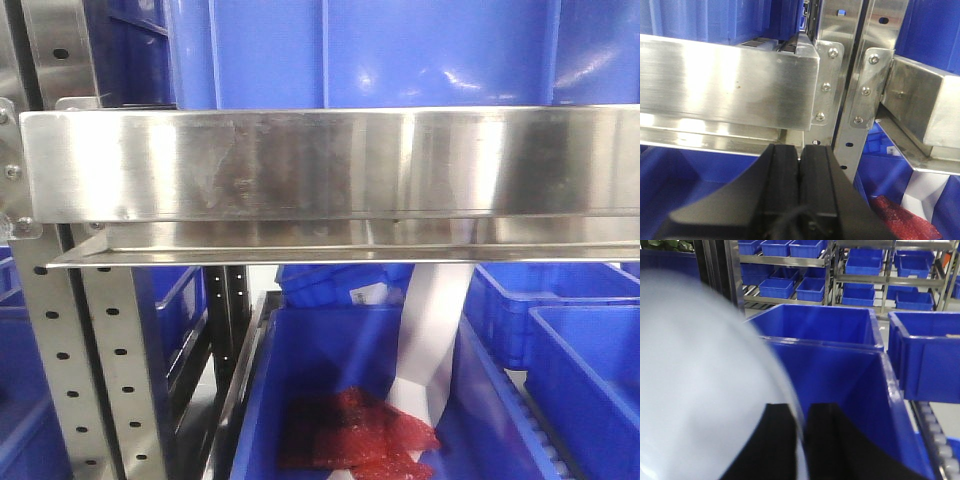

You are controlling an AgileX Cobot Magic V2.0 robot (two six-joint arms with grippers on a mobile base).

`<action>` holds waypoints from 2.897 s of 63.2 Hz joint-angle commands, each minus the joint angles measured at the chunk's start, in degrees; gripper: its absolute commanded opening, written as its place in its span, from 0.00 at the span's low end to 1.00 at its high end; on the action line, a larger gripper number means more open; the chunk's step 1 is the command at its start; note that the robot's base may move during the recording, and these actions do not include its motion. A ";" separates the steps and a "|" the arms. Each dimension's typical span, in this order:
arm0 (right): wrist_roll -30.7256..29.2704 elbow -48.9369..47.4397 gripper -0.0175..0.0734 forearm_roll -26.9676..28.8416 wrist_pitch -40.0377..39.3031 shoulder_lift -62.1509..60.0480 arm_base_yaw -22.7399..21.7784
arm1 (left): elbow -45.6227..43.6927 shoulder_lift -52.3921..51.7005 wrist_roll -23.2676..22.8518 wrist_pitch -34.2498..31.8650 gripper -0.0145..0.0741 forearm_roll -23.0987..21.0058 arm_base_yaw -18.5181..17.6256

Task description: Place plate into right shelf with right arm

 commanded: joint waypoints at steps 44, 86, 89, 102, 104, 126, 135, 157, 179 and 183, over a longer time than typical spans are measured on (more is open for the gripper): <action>0.30 -2.59 0.24 4.69 -3.46 -3.17 0.07 | 0.59 -0.59 -0.40 -5.16 0.02 -0.47 -0.11; 0.16 16.67 0.25 -5.89 10.10 -25.54 0.00 | 0.59 -0.59 -0.40 -5.16 0.02 -0.47 -0.11; 0.16 20.55 0.25 -5.89 9.11 -28.61 0.00 | 0.59 -0.59 -0.40 -5.16 0.02 -0.47 -0.11; 0.16 36.52 0.25 -5.43 4.56 -44.98 0.00 | 0.59 -0.59 -0.40 -5.16 0.02 -0.47 -0.11; 0.16 38.75 0.25 -5.43 4.49 -47.31 0.00 | 0.59 -0.59 -0.40 -5.16 0.02 -0.47 -0.11; 0.16 49.19 0.25 -5.43 4.85 -69.90 0.00 | 0.59 -0.59 -0.40 -5.16 0.02 -0.47 -0.11; 0.16 49.60 0.25 -5.43 5.74 -71.92 0.00 | 0.59 -0.59 -0.40 -5.16 0.02 -0.47 -0.11; 0.16 49.60 0.25 -5.43 6.01 -71.92 0.00 | 0.59 -0.59 -0.40 -5.16 0.02 -0.47 -0.11; 0.16 52.58 0.25 -5.31 5.07 -72.18 0.00 | 0.59 -0.59 -0.40 -5.16 0.02 -0.47 -0.11; 0.16 53.72 0.25 -5.31 4.04 -72.60 0.00 | 0.59 -0.59 -0.40 -5.16 0.02 -0.47 -0.11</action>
